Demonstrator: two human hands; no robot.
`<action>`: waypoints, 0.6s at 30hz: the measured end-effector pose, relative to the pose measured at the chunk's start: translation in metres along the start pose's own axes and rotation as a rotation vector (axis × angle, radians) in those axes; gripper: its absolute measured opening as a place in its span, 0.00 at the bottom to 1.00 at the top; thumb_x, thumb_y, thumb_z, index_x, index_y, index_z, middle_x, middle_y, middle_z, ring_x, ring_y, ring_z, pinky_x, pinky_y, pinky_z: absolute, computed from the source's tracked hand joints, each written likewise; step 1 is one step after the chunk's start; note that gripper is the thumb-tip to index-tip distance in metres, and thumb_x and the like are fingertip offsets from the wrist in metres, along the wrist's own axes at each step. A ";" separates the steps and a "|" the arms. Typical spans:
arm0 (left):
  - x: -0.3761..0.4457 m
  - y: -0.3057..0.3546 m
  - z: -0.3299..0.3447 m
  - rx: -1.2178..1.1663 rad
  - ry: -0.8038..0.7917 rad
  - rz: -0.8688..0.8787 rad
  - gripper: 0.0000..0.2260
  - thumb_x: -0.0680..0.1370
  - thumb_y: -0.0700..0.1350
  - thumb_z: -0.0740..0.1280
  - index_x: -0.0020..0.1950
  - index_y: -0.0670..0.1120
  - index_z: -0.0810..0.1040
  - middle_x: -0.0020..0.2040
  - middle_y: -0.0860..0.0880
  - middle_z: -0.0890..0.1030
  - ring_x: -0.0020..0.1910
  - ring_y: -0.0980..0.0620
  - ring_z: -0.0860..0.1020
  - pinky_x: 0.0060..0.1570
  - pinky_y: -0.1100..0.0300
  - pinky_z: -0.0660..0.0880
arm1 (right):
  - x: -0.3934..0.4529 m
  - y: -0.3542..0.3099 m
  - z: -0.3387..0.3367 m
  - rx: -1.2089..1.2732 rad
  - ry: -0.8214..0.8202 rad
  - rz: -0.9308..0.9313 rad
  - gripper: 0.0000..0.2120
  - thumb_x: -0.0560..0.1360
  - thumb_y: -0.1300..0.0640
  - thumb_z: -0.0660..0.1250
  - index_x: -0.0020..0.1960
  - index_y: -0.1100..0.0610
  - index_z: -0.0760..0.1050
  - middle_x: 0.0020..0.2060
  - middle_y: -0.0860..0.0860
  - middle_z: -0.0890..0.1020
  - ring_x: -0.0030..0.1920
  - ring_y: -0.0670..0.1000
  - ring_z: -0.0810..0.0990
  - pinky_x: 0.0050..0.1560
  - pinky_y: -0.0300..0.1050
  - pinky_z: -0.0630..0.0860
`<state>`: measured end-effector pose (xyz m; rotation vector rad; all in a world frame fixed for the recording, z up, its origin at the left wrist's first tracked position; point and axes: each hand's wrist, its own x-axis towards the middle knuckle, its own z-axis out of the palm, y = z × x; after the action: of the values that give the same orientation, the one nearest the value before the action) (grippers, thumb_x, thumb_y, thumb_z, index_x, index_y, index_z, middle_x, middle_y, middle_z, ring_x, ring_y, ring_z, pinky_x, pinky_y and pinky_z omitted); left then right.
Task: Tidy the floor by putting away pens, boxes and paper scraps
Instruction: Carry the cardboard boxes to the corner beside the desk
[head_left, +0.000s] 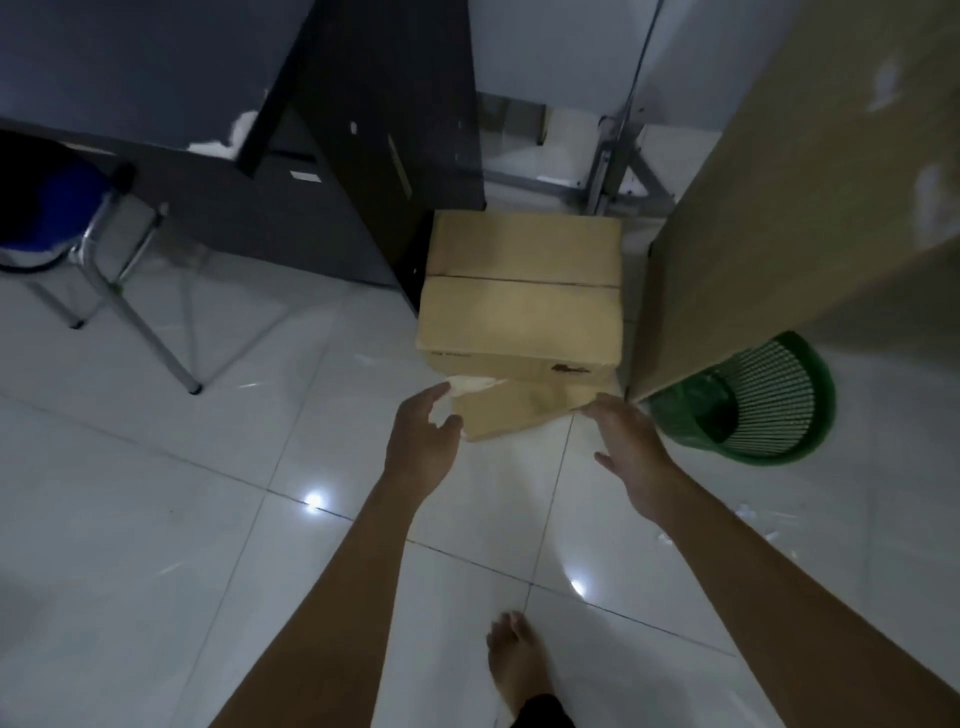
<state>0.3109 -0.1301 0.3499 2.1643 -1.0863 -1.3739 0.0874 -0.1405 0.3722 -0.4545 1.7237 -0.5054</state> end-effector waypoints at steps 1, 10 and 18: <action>0.020 -0.002 0.001 0.004 0.007 0.022 0.24 0.81 0.43 0.65 0.77 0.53 0.70 0.78 0.48 0.66 0.75 0.49 0.69 0.68 0.59 0.68 | 0.021 -0.002 0.004 0.011 0.030 -0.006 0.24 0.74 0.49 0.66 0.70 0.50 0.71 0.61 0.47 0.74 0.59 0.50 0.73 0.69 0.56 0.72; 0.134 0.005 0.009 -0.076 0.065 0.012 0.30 0.81 0.47 0.69 0.80 0.46 0.62 0.73 0.49 0.71 0.75 0.45 0.68 0.69 0.57 0.70 | 0.118 -0.017 0.003 -0.011 0.143 -0.045 0.23 0.78 0.45 0.62 0.70 0.53 0.70 0.60 0.53 0.75 0.54 0.53 0.75 0.57 0.50 0.73; 0.147 0.015 0.001 -0.158 0.080 -0.160 0.40 0.71 0.60 0.74 0.80 0.51 0.64 0.76 0.48 0.68 0.73 0.43 0.70 0.73 0.44 0.69 | 0.120 -0.018 -0.003 0.046 0.164 -0.093 0.18 0.80 0.48 0.63 0.65 0.55 0.73 0.59 0.57 0.79 0.60 0.60 0.77 0.56 0.51 0.72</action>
<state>0.3382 -0.2512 0.2706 2.2075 -0.7633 -1.3772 0.0610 -0.2217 0.2855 -0.4729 1.8494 -0.6632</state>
